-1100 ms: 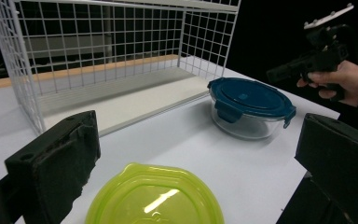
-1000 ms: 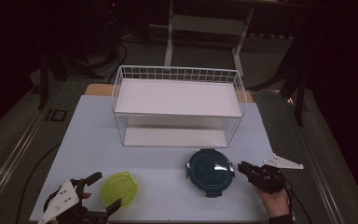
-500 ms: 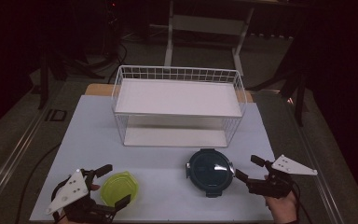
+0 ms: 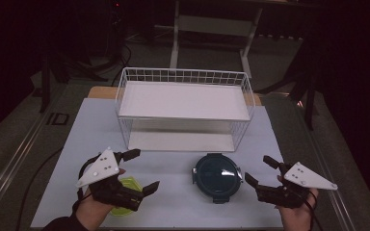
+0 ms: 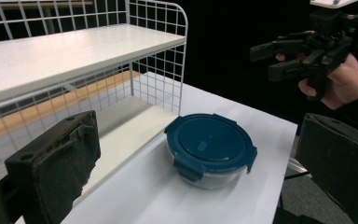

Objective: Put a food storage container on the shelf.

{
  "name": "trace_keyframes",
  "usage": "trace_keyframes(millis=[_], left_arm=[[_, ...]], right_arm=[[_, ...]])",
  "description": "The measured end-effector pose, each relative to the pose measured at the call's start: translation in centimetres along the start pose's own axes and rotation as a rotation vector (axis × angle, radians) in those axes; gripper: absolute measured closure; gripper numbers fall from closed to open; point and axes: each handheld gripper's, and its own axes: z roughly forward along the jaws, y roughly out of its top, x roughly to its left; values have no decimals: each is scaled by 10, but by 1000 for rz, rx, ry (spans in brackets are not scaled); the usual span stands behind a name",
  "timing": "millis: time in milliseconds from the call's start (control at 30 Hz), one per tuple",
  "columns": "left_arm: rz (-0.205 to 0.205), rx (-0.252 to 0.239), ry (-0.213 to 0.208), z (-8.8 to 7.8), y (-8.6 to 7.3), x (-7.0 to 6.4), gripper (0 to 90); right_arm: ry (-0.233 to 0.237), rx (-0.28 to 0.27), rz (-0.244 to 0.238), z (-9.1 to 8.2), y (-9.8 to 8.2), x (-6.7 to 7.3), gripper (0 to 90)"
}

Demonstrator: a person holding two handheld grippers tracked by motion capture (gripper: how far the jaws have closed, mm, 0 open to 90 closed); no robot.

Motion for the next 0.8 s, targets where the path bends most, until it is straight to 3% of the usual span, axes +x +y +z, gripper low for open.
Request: trace_keyframes(millis=[133,200,333,367,400,467,700,767,800], left_arm=[[-16,8,-18,13,6,1,0],[-28,31,-36,30,9,0,0],[-87,84,-75,56,8,3,0],[-87,84,-75,56,8,3,0],[-140,124,-100,71,5,7,0],[-194,156,-121,83,1,10,0],[-279,276,-117,117,-16,12,0],[-293,284,-117,121,-19,13,0],[-324,307,-119,128,-23,15,0]], right_arm=[[-1,0,23,2,-1,-2,171],[-1,4,25,4,-4,-5,184],[3,-6,23,6,-7,-7,182],[3,-6,23,6,-7,-7,182],[6,-8,24,6,-7,-7,182],[-8,-4,12,5,-8,-6,180],[-12,40,43,11,-15,-7,129],[-5,50,57,13,-18,-8,122],[-6,54,58,14,-19,-8,116]])
